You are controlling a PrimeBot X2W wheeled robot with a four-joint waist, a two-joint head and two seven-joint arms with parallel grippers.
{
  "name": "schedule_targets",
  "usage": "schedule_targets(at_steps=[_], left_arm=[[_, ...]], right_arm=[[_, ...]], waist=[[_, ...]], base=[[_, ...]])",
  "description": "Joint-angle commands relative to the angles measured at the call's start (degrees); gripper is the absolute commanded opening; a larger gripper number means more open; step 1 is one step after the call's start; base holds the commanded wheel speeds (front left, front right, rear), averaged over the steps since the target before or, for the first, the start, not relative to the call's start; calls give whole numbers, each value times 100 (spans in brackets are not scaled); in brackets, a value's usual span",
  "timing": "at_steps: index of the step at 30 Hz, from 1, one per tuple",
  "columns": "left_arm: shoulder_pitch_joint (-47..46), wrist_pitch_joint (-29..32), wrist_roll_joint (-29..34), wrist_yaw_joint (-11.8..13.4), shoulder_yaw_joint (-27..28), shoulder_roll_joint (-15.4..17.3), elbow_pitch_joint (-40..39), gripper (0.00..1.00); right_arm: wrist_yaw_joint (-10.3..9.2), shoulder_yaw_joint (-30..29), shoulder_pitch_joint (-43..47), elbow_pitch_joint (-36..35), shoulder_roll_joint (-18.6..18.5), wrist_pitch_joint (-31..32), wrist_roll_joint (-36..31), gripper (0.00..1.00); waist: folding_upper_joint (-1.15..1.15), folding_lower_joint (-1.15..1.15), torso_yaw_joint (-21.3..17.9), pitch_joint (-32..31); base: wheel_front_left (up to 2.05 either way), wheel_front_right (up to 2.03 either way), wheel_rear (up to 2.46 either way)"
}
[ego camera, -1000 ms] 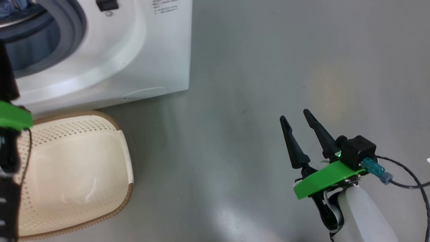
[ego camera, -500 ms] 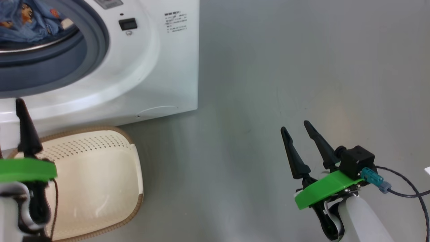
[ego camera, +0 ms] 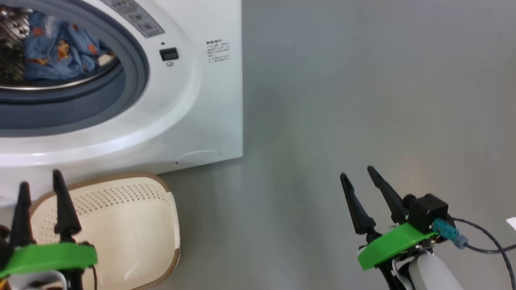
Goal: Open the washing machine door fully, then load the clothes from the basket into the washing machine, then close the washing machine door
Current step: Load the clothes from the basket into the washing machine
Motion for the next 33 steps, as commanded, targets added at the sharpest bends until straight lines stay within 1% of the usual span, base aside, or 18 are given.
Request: schedule_targets(at_steps=[1, 7, 9, 16, 24, 28, 33], left_arm=[[162, -35, 149, -61, 241, 31, -181, 100], [529, -36, 455, -143, 313, -85, -245, 100], [662, -36, 646, -167, 324, -101, -303, 100], [1136, -36, 991, -182, 385, -131, -470, 100], [1723, -36, 1059, 71, 119, -135, -643, 100], [1948, -36, 1009, 238, 9, -136, -747, 100], [2151, -36, 967, 385, -86, -136, -792, 100]], right_arm=[[16, 82, 131, -99, -1, -34, -55, 100], [16, 99, 259, -75, -2, -34, -69, 100], [16, 104, 298, -74, -11, -34, -78, 100], [16, 98, 437, -91, -32, -34, -105, 100], [16, 44, 624, -131, -45, -34, -117, 100], [16, 3, 718, -146, -72, -34, -120, 100], [16, -15, 828, -143, -108, -34, -153, 100]], waist=[[0, 1, 21, -249], [0, 1, 4, -523], [0, 1, -2, -606], [0, 1, -25, -843], [0, 1, -53, -1093], [0, 1, -70, -1224], [0, 1, -84, -1387]], base=[[0, 0, 0], [0, 0, 0], [0, 0, 0], [0, 0, 0], [0, 0, 0], [0, 0, 0], [0, 0, 0]])
